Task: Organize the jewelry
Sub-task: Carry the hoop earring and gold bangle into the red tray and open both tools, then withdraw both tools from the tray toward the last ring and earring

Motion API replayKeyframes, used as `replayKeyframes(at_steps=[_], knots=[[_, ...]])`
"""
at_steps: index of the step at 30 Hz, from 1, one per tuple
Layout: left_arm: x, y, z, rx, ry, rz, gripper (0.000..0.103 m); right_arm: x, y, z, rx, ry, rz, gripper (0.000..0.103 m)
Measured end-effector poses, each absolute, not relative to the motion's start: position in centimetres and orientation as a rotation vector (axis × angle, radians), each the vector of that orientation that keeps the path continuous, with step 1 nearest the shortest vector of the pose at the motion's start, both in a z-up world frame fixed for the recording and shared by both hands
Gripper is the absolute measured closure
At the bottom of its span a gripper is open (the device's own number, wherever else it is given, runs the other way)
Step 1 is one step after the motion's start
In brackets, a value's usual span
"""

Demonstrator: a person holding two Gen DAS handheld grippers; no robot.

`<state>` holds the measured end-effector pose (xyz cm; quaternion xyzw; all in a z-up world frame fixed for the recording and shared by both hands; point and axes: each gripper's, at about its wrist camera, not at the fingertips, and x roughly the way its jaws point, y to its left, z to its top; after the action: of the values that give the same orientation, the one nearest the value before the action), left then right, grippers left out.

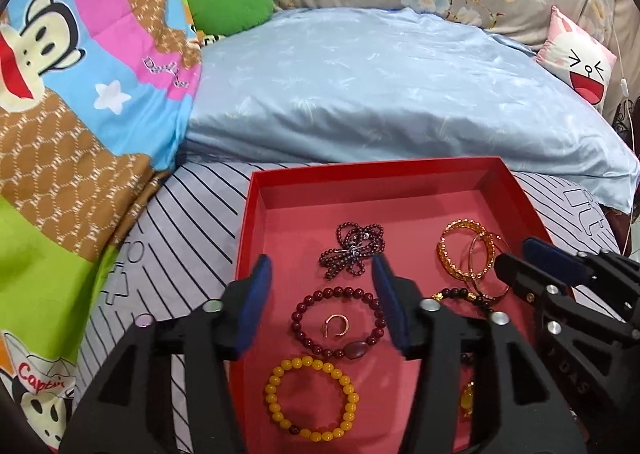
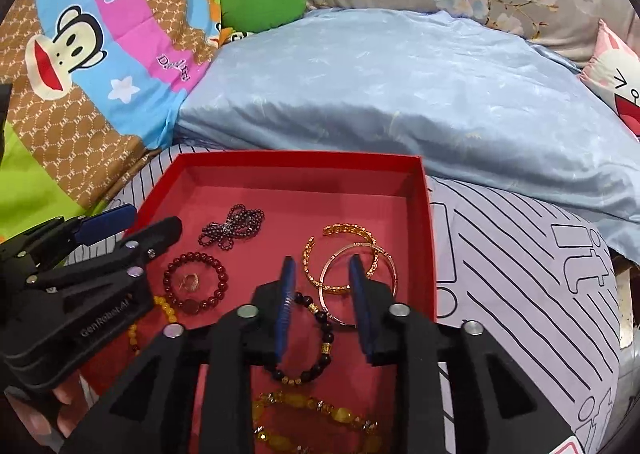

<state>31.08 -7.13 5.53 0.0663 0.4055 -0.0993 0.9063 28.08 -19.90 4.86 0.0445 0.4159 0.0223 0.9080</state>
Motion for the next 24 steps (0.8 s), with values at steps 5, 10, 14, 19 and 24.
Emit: replayKeyframes(at_steps=[5,10,14,19,24], knots=[[29.1,-7.3,7.1,0.136,0.815,-0.221,0.052,25.6,-20.0,6.8,0.118,0.817,0.052,0.069],[26.2,-7.2,8.5,0.117,0.803,-0.235,0.049,21.9,-20.0,8.5,0.122,0.787,0.049,0.065],[23.3,-7.1,9.2,0.107,0.799,-0.249,0.049,18.6,-20.0,9.0,0.131,0.778,0.049,0.063],[19.6,-6.7,9.1,0.114,0.804,-0.249,0.049,14.6,-19.4,9.1,0.113,0.778,0.041,0.063],[16.2,-5.1,7.9,0.089,0.831,-0.238,0.049,10.6,-18.9,8.1,0.09,0.794,0.035,0.063]])
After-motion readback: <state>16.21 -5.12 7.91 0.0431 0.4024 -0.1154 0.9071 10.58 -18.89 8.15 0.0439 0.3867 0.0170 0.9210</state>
